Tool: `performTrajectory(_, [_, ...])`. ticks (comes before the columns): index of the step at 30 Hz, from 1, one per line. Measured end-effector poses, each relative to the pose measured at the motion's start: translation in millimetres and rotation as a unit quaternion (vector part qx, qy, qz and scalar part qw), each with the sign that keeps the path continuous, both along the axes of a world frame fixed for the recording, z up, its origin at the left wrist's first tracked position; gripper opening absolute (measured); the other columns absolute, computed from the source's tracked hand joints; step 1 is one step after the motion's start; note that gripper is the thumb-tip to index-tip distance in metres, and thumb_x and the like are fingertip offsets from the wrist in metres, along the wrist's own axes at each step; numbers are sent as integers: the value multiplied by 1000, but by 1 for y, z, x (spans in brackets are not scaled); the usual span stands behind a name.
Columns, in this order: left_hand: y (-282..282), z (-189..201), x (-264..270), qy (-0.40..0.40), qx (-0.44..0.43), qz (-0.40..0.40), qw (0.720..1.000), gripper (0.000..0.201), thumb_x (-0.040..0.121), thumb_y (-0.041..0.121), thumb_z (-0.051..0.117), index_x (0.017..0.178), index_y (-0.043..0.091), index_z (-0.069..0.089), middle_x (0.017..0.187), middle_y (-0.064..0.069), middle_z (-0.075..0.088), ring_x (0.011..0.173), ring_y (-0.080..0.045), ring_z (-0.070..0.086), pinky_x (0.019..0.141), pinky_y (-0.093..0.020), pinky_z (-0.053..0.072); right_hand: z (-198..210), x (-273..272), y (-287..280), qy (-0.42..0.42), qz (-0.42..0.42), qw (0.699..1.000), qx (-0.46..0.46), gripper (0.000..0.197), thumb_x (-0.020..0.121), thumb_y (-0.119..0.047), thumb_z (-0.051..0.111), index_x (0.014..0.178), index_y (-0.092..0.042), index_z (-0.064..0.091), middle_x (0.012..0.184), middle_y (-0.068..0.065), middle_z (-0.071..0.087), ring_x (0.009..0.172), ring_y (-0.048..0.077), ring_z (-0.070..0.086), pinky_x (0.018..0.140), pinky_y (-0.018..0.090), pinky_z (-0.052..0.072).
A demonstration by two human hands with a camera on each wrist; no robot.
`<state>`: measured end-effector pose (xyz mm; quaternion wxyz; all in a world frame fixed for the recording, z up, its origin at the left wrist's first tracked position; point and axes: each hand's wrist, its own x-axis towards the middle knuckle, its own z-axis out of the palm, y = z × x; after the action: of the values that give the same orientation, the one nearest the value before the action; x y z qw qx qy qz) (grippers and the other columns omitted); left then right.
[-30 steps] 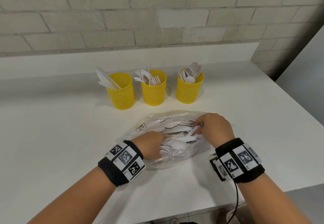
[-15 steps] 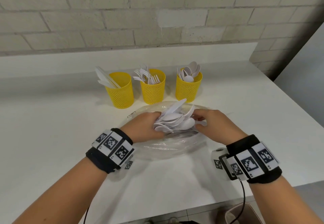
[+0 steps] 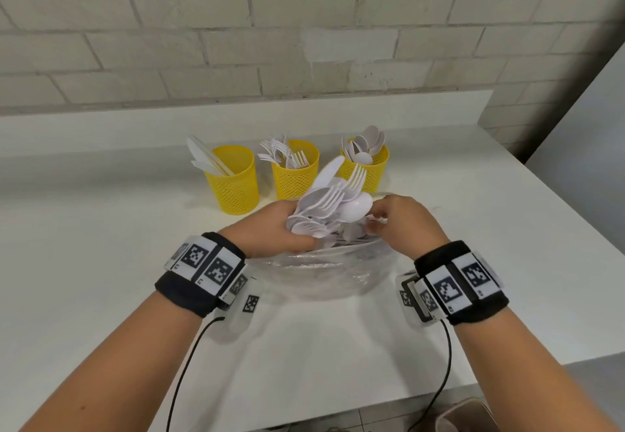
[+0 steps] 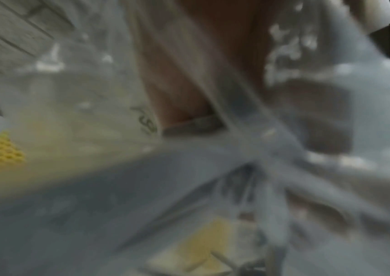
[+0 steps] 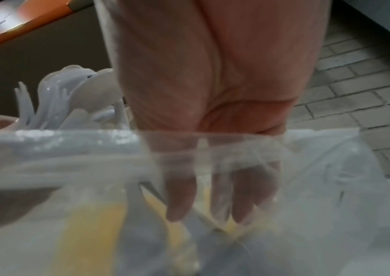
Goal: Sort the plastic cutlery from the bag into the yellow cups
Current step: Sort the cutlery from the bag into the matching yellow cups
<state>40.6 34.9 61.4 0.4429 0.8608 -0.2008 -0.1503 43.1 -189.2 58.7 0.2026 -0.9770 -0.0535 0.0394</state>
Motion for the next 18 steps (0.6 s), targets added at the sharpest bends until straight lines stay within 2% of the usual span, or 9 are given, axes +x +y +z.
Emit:
performTrajectory(2, [1, 5, 0, -2, -25, 19, 999, 18, 79, 19, 73, 73, 29, 60, 60, 14, 64, 60, -4, 60, 65, -20, 47, 1, 0, 4, 4, 13, 1000, -16, 26, 84, -23, 64, 110, -25, 69, 111, 5, 64, 102, 23, 60, 78, 25, 40])
performTrajectory(4, [0, 11, 2, -12, -58, 43, 997, 16, 82, 19, 71, 71, 24, 61, 57, 11, 65, 59, -6, 61, 66, -19, 47, 4, -1, 9, 24, 34, 999, -17, 33, 81, -23, 68, 114, -26, 67, 110, 3, 64, 103, 22, 61, 84, 27, 44])
performTrajectory(5, [-2, 15, 4, -16, -84, 52, 995, 12, 82, 22, 70, 74, 18, 63, 58, 7, 65, 60, -8, 61, 67, -21, 46, 6, -1, 12, 35, 42, 998, -11, 35, 80, -23, 69, 115, -25, 66, 110, 3, 65, 102, 21, 61, 85, 27, 45])
performTrajectory(7, [-4, 23, 8, -19, -159, 72, 984, 31, 79, 27, 70, 88, -2, 64, 61, -2, 63, 61, -16, 60, 68, -26, 48, 10, -1, 18, 41, 60, 997, 1, 35, 80, -20, 69, 115, -24, 66, 108, 2, 66, 100, 19, 61, 86, 27, 46])
performTrajectory(9, [-5, 31, 13, -12, -221, 93, 971, 37, 81, 19, 70, 98, -12, 59, 63, -7, 60, 60, -21, 57, 62, -27, 48, 14, 2, 22, 23, 82, 996, 34, 30, 83, -12, 63, 111, -21, 69, 105, 2, 68, 92, 16, 61, 85, 24, 46])
performTrajectory(11, [-6, 38, 17, -4, -258, 107, 960, 33, 84, 14, 69, 104, -10, 59, 67, -10, 60, 62, -23, 57, 58, -27, 48, 25, 5, 26, 2, 92, 992, 88, 24, 86, -9, 60, 105, -19, 72, 98, 0, 70, 83, 9, 58, 77, 17, 43])
performTrajectory(13, [-7, 42, 20, 1, -281, 119, 952, 31, 84, 15, 68, 105, -7, 61, 72, -11, 62, 64, -23, 58, 56, -26, 48, 39, 11, 31, -23, 96, 986, 133, 24, 88, -7, 56, 103, -17, 72, 92, -1, 70, 79, 8, 59, 73, 15, 42])
performTrajectory(16, [-8, 40, 25, 26, -320, 145, 936, 22, 88, 10, 64, 107, 0, 62, 75, -8, 63, 61, -18, 59, 54, -25, 48, 60, 22, 41, -69, 73, 969, 228, 26, 93, -7, 48, 109, -14, 68, 86, 0, 66, 74, 15, 63, 71, 22, 49])
performTrajectory(18, [-9, 39, 25, 39, -337, 149, 929, 21, 88, 8, 63, 108, 1, 61, 74, -6, 63, 59, -16, 59, 54, -25, 49, 72, 28, 49, -85, 49, 942, 322, 23, 97, -18, 47, 110, -13, 65, 82, 0, 64, 71, 15, 63, 73, 32, 52])
